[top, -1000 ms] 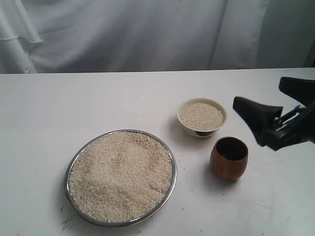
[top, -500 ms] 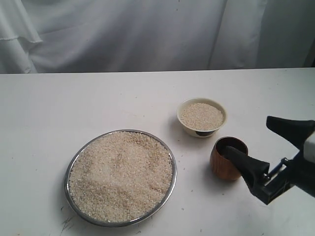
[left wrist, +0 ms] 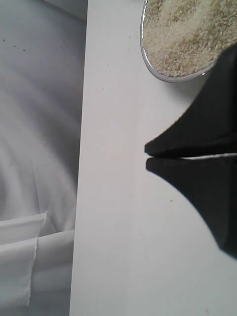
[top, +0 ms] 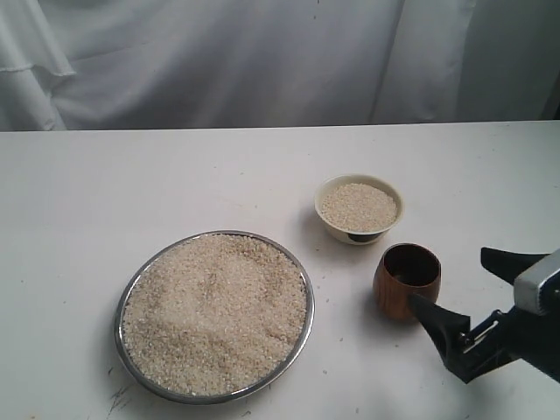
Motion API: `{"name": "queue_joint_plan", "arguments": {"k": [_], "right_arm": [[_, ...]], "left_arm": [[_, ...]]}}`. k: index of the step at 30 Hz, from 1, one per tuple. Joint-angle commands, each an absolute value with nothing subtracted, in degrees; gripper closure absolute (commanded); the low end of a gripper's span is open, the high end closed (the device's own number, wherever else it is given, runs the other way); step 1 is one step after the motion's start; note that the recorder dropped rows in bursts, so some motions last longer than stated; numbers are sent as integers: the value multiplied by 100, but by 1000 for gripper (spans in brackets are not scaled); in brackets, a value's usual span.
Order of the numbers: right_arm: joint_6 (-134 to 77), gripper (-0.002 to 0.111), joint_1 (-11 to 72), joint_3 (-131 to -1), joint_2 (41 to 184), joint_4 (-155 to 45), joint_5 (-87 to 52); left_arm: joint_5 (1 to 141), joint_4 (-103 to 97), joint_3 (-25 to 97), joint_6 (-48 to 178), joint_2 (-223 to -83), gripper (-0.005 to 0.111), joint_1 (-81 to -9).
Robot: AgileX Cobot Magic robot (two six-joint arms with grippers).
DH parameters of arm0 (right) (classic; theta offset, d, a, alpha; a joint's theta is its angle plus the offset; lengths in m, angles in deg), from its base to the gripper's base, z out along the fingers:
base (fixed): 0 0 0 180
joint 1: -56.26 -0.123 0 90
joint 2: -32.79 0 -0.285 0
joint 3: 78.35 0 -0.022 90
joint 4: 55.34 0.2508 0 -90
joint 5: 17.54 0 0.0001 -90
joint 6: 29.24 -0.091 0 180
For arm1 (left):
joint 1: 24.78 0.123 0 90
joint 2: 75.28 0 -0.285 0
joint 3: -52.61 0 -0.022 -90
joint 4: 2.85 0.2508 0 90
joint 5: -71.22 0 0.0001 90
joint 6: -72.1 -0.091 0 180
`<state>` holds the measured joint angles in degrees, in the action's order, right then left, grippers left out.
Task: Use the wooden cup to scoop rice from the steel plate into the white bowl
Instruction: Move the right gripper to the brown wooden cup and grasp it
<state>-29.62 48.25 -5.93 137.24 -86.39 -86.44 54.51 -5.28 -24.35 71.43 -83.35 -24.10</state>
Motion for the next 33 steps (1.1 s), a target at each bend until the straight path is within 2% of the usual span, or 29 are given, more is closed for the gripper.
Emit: {"name": "queue_joint_plan", "arguments": {"k": [1, 10, 33], "right_arm": [[-2835, 3, 4856, -897, 14353, -8958, -8750], [-2873, 3, 4856, -1253, 15264, -9241, -8750], [-3374, 3, 4856, -2205, 15834, -9385, -8681]], "left_arm": [[5488, -533, -2461, 7162, -8306, 107, -2419], [5488, -533, -2461, 7162, -8306, 107, -2419], [5488, -533, -2461, 7162, -8306, 107, -2419]]}}
